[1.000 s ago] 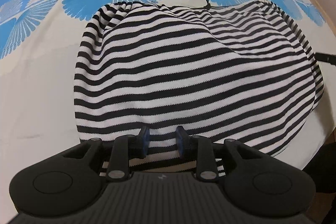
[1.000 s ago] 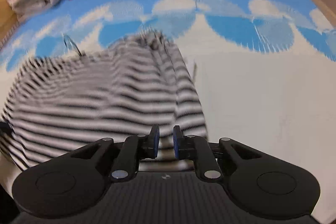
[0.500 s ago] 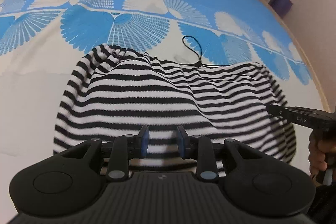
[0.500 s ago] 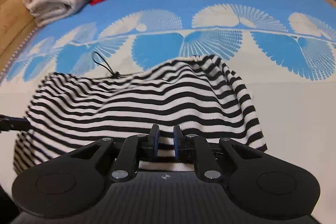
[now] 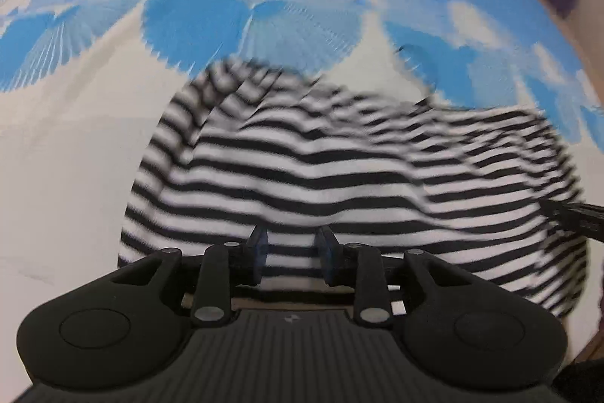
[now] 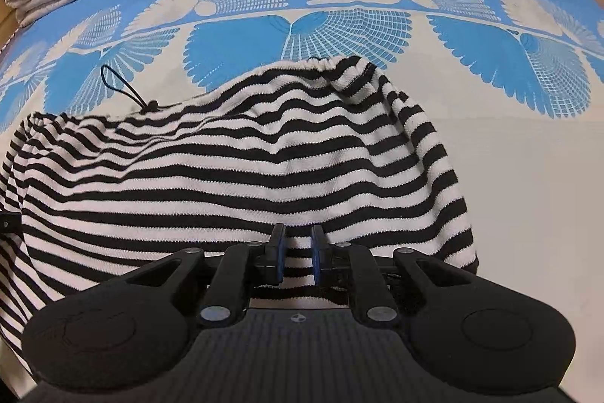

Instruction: Fold small clothes

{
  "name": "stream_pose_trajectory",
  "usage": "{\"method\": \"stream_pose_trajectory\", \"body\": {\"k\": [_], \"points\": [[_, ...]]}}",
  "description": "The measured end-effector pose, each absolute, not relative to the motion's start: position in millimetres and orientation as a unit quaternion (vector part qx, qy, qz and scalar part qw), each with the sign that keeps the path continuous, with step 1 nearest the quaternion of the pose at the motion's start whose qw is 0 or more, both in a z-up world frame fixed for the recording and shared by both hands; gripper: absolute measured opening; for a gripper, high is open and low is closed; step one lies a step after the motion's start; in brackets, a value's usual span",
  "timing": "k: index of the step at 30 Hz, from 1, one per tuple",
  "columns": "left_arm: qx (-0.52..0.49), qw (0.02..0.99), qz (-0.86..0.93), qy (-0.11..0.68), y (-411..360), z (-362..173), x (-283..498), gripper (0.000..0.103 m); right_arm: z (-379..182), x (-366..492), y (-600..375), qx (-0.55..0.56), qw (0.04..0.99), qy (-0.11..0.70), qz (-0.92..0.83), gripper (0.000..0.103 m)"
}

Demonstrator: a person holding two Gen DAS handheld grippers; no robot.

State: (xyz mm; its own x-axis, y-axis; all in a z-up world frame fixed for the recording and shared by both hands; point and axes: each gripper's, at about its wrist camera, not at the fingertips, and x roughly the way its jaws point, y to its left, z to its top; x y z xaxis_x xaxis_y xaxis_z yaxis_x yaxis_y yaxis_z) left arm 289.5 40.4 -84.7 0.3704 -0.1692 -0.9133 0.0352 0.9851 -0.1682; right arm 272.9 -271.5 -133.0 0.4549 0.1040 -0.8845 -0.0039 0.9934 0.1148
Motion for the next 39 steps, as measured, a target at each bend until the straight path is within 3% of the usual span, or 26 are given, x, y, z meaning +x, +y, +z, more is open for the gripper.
{"method": "stream_pose_trajectory", "body": {"k": [5, 8, 11, 13, 18, 22, 29, 32, 35, 39], "points": [[-0.064, 0.827, -0.224, 0.511, 2.7, -57.2, 264.5, 0.034, -117.9, 260.8, -279.8, 0.055, 0.863, 0.501, 0.036, 0.019], [0.0, 0.813, -0.288, 0.507, -39.4, -61.9, 253.2, 0.035, -111.7, 251.8, -284.0, 0.048, 0.868, 0.494, 0.037, 0.021], [0.08, 0.802, -0.238, 0.541, -64.4, -91.0, 259.5, 0.033, -108.2, 243.6, -291.5, 0.05, 0.869, 0.492, 0.033, 0.021], [0.06, 0.81, -0.192, 0.551, -56.8, -95.8, 272.2, 0.022, -105.9, 238.3, -295.7, 0.051, 0.87, 0.49, 0.031, 0.021], [-0.064, 0.854, -0.097, 0.508, -5.1, -70.0, 291.6, 0.023, -99.6, 226.5, -306.2, 0.052, 0.872, 0.485, 0.034, 0.022], [-0.038, 0.815, -0.04, 0.577, 13.0, -99.5, 304.7, 0.023, -104.5, 222.3, -315.8, 0.04, 0.865, 0.5, 0.029, 0.024], [-0.108, 0.844, -0.034, 0.524, 36.8, -65.8, 291.0, 0.024, -112.8, 216.1, -328.6, 0.036, 0.85, 0.524, 0.019, 0.026], [-0.101, 0.837, -0.018, 0.537, 47.1, -69.6, 286.6, 0.024, -113.3, 212.5, -330.5, 0.032, 0.849, 0.527, 0.015, 0.026], [-0.098, 0.86, -0.001, 0.501, 59.9, -58.5, 277.4, 0.024, -110.9, 208.2, -332.3, 0.029, 0.849, 0.527, 0.01, 0.026], [-0.074, 0.898, -0.004, 0.433, 71.0, -22.5, 251.0, 0.039, -101.6, 198.6, -337.0, 0.038, 0.853, 0.52, -0.002, 0.026]]}}
